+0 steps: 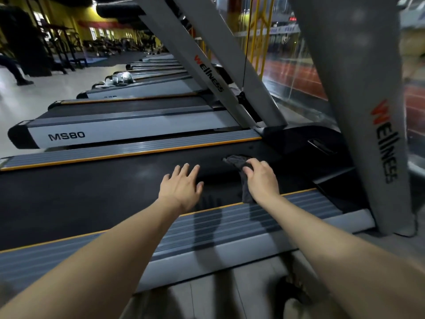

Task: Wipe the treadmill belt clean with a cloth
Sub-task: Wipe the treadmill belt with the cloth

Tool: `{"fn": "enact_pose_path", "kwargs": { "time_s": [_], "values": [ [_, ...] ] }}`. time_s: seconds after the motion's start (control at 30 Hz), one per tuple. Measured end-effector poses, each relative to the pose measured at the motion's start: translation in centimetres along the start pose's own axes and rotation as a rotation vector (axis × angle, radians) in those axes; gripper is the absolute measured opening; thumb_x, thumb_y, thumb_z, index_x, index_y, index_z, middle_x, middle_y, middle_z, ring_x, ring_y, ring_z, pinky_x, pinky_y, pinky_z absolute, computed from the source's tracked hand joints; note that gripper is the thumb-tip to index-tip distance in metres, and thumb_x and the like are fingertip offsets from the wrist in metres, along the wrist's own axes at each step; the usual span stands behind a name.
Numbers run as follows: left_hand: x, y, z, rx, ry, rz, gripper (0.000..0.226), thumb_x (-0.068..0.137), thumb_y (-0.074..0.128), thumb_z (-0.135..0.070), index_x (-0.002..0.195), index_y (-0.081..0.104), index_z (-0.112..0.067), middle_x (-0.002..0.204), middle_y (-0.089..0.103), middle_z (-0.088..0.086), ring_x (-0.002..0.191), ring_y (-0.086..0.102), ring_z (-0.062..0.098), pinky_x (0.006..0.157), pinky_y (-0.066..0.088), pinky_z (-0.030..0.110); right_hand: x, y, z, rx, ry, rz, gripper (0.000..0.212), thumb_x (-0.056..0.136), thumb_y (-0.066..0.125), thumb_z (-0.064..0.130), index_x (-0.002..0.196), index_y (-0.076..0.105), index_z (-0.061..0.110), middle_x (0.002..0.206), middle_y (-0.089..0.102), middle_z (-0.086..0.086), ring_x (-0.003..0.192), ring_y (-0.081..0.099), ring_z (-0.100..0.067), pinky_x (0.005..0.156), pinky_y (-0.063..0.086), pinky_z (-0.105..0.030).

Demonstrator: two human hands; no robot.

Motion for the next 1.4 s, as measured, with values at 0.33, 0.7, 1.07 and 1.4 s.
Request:
{"fn": "enact_pose_path", "kwargs": {
  "time_s": [0.33, 0.7, 1.07, 1.4],
  "values": [
    [8.4, 9.0, -0.9, -0.052, 0.105, 0.048, 0.062, 0.103, 0.029, -0.052, 0.160, 0.015, -0.033, 0.169, 0.017, 0.003, 0.155, 0.014, 0.027, 0.119, 0.026, 0.049, 5.1, 7.4, -6.0, -0.135, 0.045, 0.053, 0.029, 0.102, 0.049, 0.032, 0.127, 0.057, 0.021, 0.112, 0.056, -0.012, 0.107, 0.054, -0.034, 0.085, 0.049, -0.045],
    [24.9, 24.4, 1.1, -0.127, 0.145, 0.139, 0.063, 0.102, 0.029, -0.055, 0.160, 0.015, -0.032, 0.169, 0.016, 0.002, 0.155, 0.014, 0.029, 0.121, 0.023, 0.050, 20.0, 20.3, -16.0, -0.359, 0.064, 0.113, 0.026, 0.105, 0.043, 0.030, 0.125, 0.054, 0.018, 0.113, 0.052, -0.013, 0.103, 0.053, -0.033, 0.079, 0.051, -0.044],
    [37.8, 30.5, -0.1, -0.148, 0.152, 0.125, 0.056, 0.104, 0.026, -0.051, 0.158, 0.026, -0.034, 0.168, 0.019, -0.003, 0.156, 0.010, 0.026, 0.124, 0.012, 0.053, 33.1, 28.6, -21.4, -0.474, 0.021, 0.175, 0.055, 0.100, 0.042, 0.049, 0.148, 0.041, 0.023, 0.155, 0.037, -0.010, 0.140, 0.034, -0.032, 0.108, 0.038, -0.046],
    [47.5, 33.1, -0.8, -0.106, 0.146, 0.159, 0.053, 0.104, 0.025, -0.052, 0.156, 0.026, -0.040, 0.169, 0.015, -0.005, 0.156, 0.008, 0.026, 0.123, 0.011, 0.058, 33.5, 33.9, -27.4, -0.502, 0.015, 0.389, 0.058, 0.096, 0.016, 0.056, 0.151, 0.027, 0.041, 0.165, 0.019, -0.003, 0.151, 0.016, -0.029, 0.120, 0.018, -0.047]
  ]
}}
Point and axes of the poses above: each hand's wrist, its own x-axis towards the middle knuckle, its own y-axis out of the palm, z = x × y, the point moved 9 cm from there along x, towards the middle knuckle
